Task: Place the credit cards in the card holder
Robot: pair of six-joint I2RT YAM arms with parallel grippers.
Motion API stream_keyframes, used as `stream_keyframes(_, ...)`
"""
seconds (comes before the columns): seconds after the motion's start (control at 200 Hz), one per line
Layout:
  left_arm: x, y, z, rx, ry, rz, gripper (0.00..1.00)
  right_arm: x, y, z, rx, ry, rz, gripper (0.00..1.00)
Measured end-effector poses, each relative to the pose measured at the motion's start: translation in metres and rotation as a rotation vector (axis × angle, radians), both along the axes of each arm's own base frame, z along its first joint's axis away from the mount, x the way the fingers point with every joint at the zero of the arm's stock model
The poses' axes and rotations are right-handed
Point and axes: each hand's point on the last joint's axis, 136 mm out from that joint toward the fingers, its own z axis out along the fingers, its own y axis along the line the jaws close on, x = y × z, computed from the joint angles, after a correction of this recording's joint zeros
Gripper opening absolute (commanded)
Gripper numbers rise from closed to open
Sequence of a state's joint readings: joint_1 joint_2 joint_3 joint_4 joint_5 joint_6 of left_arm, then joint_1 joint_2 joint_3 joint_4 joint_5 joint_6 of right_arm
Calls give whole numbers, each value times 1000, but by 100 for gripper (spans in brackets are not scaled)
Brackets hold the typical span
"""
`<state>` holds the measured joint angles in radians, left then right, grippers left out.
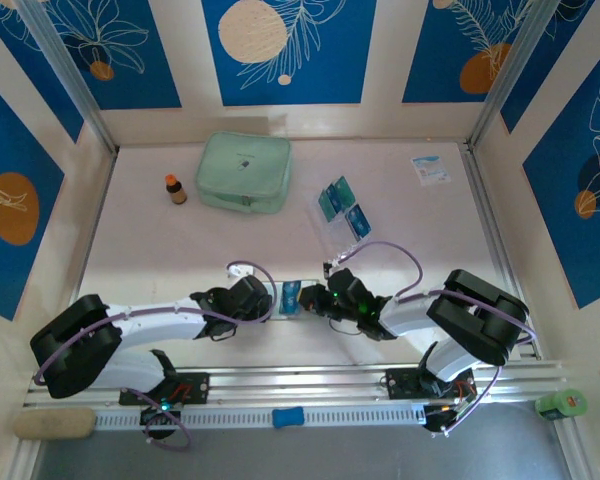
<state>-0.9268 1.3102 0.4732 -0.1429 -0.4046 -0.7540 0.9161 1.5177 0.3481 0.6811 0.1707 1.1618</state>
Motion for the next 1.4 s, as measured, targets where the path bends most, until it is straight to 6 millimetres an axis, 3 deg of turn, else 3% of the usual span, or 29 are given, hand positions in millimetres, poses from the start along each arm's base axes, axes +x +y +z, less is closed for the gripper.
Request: stream_keyframes(1.4, 1, -1, 0, -3, -2, 0, 92, -5, 2, -13, -32, 44, 12, 0)
